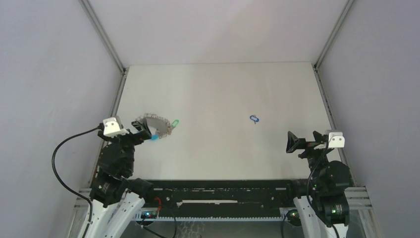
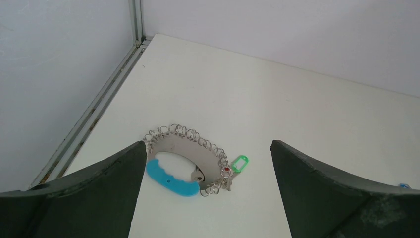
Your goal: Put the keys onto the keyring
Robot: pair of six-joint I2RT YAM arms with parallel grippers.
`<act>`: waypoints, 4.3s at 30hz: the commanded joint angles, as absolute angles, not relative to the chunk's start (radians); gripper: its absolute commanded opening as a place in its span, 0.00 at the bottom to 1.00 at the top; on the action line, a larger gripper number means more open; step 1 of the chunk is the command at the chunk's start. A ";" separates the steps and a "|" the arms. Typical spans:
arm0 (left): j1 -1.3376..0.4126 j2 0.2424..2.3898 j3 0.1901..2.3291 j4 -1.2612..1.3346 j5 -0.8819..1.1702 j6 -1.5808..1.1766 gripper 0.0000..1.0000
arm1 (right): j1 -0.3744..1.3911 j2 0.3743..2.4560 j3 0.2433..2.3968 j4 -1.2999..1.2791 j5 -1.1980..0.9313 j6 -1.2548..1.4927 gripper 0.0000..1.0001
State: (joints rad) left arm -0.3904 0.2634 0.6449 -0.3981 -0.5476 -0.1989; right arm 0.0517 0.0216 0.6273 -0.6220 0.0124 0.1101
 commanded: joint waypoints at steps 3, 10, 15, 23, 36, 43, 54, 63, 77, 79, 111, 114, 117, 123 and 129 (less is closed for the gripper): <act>-0.388 0.298 0.652 -0.361 -0.578 -0.224 1.00 | 0.052 0.018 0.644 -0.573 0.000 0.104 1.00; -0.387 0.363 0.666 -0.416 -0.633 -0.331 1.00 | 0.072 0.007 0.645 -0.565 -0.030 0.103 1.00; -0.386 0.458 0.675 -0.449 -0.647 -0.397 1.00 | 0.096 0.003 0.644 -0.565 -0.045 0.101 1.00; -0.385 0.646 0.721 -0.515 -0.739 -0.560 1.00 | 0.145 -0.023 0.644 -0.576 -0.049 0.098 1.00; -0.087 1.098 0.841 -0.666 -0.530 -0.818 1.00 | 0.208 -0.056 0.626 -0.573 -0.030 0.098 1.00; 0.001 1.305 0.876 -0.627 -0.458 -0.905 1.00 | 0.222 -0.066 0.622 -0.575 -0.020 0.098 1.00; 0.070 1.586 0.945 -0.560 -0.271 -0.997 0.83 | 0.224 -0.071 0.617 -0.573 -0.009 0.097 1.00; 0.080 1.690 0.979 -0.594 -0.210 -1.010 0.47 | 0.224 -0.073 0.614 -0.568 -0.014 0.094 1.00; -0.014 1.564 0.925 -0.627 -0.225 -0.930 0.34 | 0.224 -0.078 0.616 -0.568 -0.025 0.094 1.00; -0.068 1.541 0.929 -0.646 -0.261 -0.909 0.34 | 0.224 -0.074 0.622 -0.567 -0.034 0.095 1.00; -0.753 1.512 1.025 -0.564 -0.633 -0.630 0.22 | 0.388 0.477 0.534 -0.266 -0.293 0.414 0.99; -0.748 1.563 1.037 -0.593 -0.618 -0.665 0.24 | 0.447 0.515 0.534 -0.252 -0.240 0.411 0.99; -0.692 1.553 1.003 -0.562 -0.505 -0.723 0.32 | 0.493 0.533 0.534 -0.253 -0.190 0.399 0.99; -0.586 1.462 0.921 -0.491 -0.389 -0.726 0.65 | 0.543 0.584 0.534 -0.275 -0.125 0.378 1.00; -0.544 1.542 0.955 -0.482 -0.261 -0.716 0.73 | 0.581 0.670 0.534 -0.235 -0.109 0.380 1.00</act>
State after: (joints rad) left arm -0.5713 1.5108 0.9352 -0.5220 -0.3794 -0.7151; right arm 0.5514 0.6296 0.5243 -0.3042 -0.1478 0.3824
